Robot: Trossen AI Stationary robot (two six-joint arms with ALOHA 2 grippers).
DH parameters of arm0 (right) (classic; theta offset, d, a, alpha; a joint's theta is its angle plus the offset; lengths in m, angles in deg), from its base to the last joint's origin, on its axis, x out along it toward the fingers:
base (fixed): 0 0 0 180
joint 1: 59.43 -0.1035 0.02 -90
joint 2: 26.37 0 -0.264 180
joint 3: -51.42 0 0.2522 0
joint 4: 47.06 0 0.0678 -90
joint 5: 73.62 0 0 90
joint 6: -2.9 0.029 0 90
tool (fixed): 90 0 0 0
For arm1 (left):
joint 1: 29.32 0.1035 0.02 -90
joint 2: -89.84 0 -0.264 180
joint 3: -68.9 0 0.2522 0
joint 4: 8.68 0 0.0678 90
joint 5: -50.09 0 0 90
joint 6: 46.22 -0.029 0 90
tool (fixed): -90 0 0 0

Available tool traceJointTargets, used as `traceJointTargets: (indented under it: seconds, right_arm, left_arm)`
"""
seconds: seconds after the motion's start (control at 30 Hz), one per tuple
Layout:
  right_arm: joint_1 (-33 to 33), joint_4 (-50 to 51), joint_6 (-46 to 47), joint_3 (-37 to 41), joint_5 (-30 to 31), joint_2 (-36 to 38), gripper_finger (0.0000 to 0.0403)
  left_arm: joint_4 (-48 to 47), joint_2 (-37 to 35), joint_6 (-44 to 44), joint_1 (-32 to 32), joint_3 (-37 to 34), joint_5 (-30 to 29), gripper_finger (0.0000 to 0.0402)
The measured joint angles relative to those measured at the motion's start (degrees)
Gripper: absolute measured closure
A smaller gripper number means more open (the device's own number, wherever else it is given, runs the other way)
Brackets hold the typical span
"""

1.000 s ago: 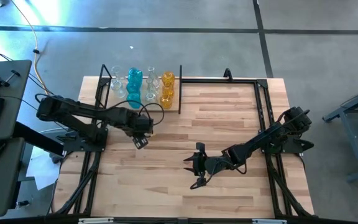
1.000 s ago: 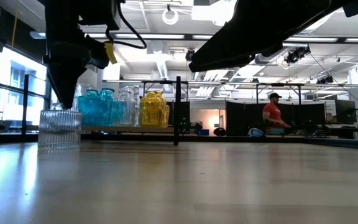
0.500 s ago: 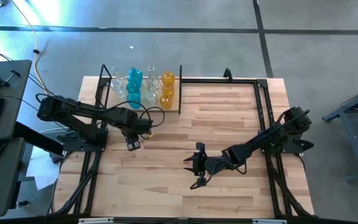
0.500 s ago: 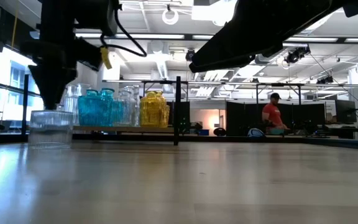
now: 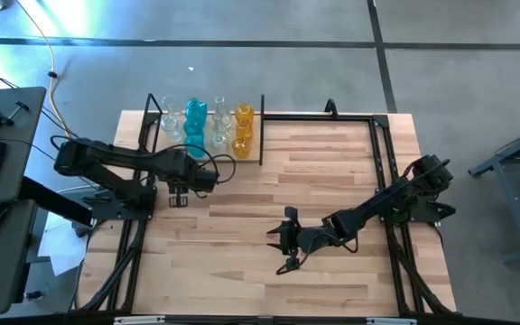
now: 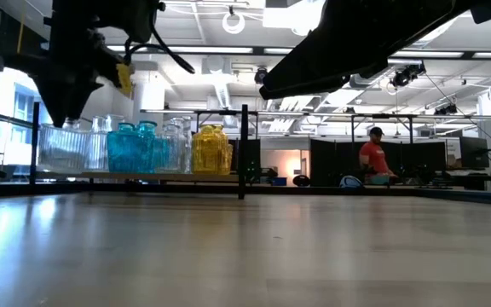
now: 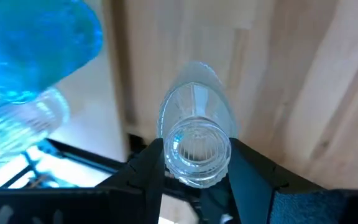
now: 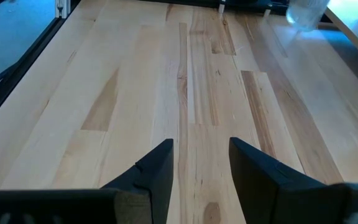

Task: Sort vases onto shelf
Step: Put the transparent vase on the shelf aligned with the other transparent vase

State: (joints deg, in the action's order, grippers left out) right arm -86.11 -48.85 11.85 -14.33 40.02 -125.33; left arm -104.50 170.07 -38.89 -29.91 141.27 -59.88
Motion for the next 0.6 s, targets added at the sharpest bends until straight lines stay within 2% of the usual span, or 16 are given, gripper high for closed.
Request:
traceJointTargets:
  seconds: [0.13,0.6]
  right_arm:
    - [0.0,0.0,0.0,0.0,0.0,0.0,0.0265]
    - [-0.4,0.3,0.0,0.0,0.0,0.0,0.0265]
  left_arm:
    - [-1.1,-1.3,-3.6,2.8,0.2,-3.0,0.0270]
    - [3.3,-11.5,-18.0,18.2,0.2,-4.5,0.0270]
